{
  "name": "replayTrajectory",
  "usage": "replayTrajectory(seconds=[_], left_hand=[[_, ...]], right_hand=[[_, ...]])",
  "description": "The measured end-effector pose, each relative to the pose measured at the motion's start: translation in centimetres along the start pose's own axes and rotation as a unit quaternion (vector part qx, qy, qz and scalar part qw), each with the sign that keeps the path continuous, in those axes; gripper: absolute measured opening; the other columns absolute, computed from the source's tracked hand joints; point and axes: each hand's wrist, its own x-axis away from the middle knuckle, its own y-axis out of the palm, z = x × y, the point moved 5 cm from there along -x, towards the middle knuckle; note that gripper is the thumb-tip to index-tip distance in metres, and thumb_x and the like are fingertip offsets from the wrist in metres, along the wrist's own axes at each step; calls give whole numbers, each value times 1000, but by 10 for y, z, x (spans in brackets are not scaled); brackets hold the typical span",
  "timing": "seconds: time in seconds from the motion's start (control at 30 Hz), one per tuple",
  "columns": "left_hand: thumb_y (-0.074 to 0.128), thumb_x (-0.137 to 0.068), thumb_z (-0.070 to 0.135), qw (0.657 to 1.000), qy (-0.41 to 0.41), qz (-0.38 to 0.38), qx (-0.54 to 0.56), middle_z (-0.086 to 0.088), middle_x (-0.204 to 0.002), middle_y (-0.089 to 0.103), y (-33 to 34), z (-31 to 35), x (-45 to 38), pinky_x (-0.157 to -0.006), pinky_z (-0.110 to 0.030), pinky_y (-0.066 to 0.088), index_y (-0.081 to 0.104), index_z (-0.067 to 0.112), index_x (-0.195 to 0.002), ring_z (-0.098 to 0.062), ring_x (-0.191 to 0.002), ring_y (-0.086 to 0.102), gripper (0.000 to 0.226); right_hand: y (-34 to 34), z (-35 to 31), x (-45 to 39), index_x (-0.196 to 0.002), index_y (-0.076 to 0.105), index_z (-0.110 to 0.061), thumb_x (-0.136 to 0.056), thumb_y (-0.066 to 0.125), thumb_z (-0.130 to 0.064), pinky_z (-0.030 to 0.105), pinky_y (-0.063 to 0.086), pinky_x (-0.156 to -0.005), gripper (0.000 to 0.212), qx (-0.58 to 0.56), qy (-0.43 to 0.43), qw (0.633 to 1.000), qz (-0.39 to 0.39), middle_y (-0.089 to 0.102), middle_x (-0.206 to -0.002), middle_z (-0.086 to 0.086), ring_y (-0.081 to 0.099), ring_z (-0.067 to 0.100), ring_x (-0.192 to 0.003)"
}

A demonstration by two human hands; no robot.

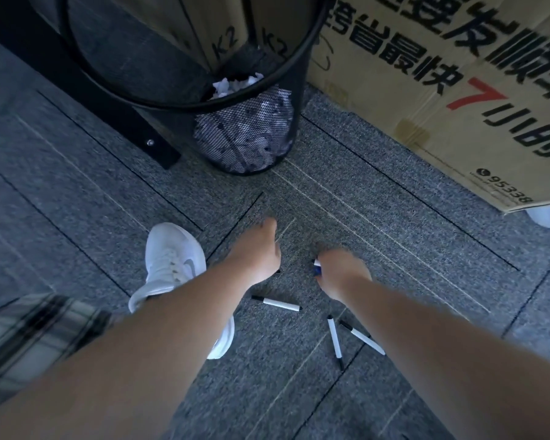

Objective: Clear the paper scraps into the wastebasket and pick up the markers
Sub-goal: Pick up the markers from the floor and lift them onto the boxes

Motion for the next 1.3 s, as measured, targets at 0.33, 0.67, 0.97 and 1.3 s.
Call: replayTrajectory(seconds=[0.33, 0.67, 0.97, 1.3], left_hand=[[55, -87, 10, 991, -3, -41, -125, -12, -118, 52, 48, -16, 6, -88, -34, 48, 46, 4, -120, -26, -108, 51, 35], [41, -95, 10, 990, 81, -111, -44, -1, -67, 45, 45, 37, 28, -40, -24, 26, 43, 8, -111, -11, -49, 38, 16], [46, -95, 11, 987, 67, -143, -44, -1, -71, 48, 59, 35, 30, -47, -27, 32, 40, 12, -106, -13, -54, 44, 12], [66, -85, 25, 977, 28, -140, -160, -6, -117, 57, 81, 16, 32, -76, -29, 44, 44, 11, -122, -21, -100, 59, 45]], right_hand=[[-16, 24, 19, -94, 42, -17, -94, 43, -27, 23, 34, -45, 10, -93, -59, 993, 34, 55, -69, 1, 51, 15, -57], [12, 52, 42, -118, 51, -15, -84, 63, -45, 38, 53, -84, 47, 19, -38, 992, -117, 61, -113, 3, 60, 22, -99], [54, 64, 53, -118, 55, -10, -85, 65, -38, 35, 55, -79, 45, 77, -30, 986, -147, 64, -109, 5, 62, 24, -98], [21, 59, 47, -89, 46, -20, -93, 46, -33, 28, 50, -61, 14, -56, -57, 996, -49, 52, -79, -3, 56, 15, -72]])
